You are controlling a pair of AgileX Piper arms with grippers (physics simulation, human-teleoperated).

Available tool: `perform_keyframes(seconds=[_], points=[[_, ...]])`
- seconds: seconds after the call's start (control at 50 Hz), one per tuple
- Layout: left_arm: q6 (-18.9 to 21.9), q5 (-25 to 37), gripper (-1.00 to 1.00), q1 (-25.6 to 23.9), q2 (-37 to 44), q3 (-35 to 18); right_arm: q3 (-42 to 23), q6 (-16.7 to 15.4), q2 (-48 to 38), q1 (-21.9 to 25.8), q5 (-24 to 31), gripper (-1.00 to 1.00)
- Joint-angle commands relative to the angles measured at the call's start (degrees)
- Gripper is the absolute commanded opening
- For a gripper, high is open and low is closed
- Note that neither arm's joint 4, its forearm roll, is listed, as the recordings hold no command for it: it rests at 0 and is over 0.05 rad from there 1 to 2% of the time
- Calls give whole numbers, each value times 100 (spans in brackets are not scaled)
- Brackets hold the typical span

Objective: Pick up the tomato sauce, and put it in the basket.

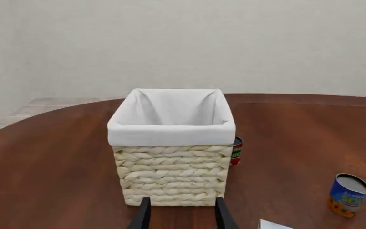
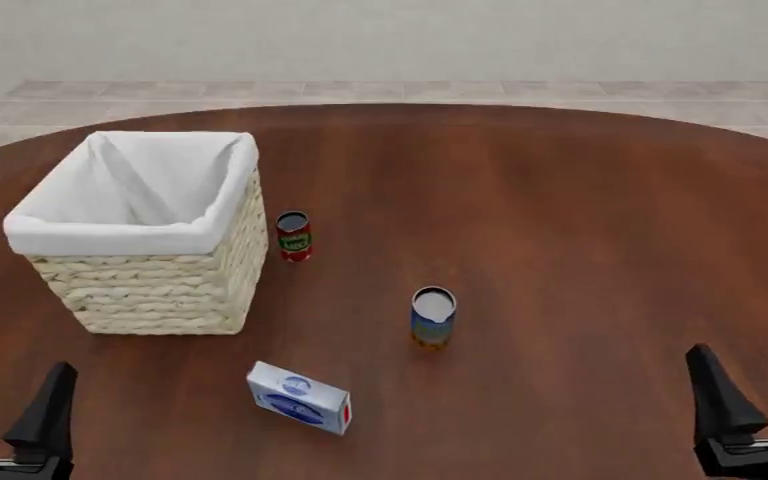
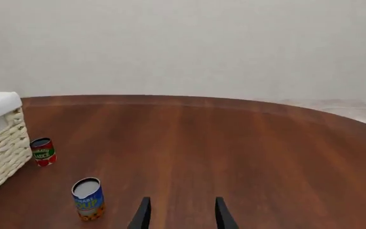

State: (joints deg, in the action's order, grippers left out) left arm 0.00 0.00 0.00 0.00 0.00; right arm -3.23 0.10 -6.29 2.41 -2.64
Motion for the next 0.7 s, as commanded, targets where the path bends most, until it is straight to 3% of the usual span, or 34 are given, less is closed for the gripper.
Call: perform_keyframes(seconds=[0.02,0.1,0.18,0.24,0.26,0.32,0.36,0.54,0.7], points=[[0,0,100,0,0,0,-444,63,-649,218,-249,100],[0,0,100,0,0,0,-594,-85,-1123,327,-453,100],[0,0,100,0,0,0,-771,22,-1491,360,-614,100],[0,0,100,0,0,0,-854,-144,-1994,463,-811,100],[0,0,100,0,0,0,-886,97,-2067,381,-856,100],[0,0,100,0,0,0,-962,-90,-2261,591,-937,100],[0,0,100,0,0,0,-1075,38,-2446,643,-978,100],[0,0,100,0,0,0,-1634,-42,-3244,887,-1177,100],[0,0,100,0,0,0,-2100,-306,-3924,1173,-1268,100]])
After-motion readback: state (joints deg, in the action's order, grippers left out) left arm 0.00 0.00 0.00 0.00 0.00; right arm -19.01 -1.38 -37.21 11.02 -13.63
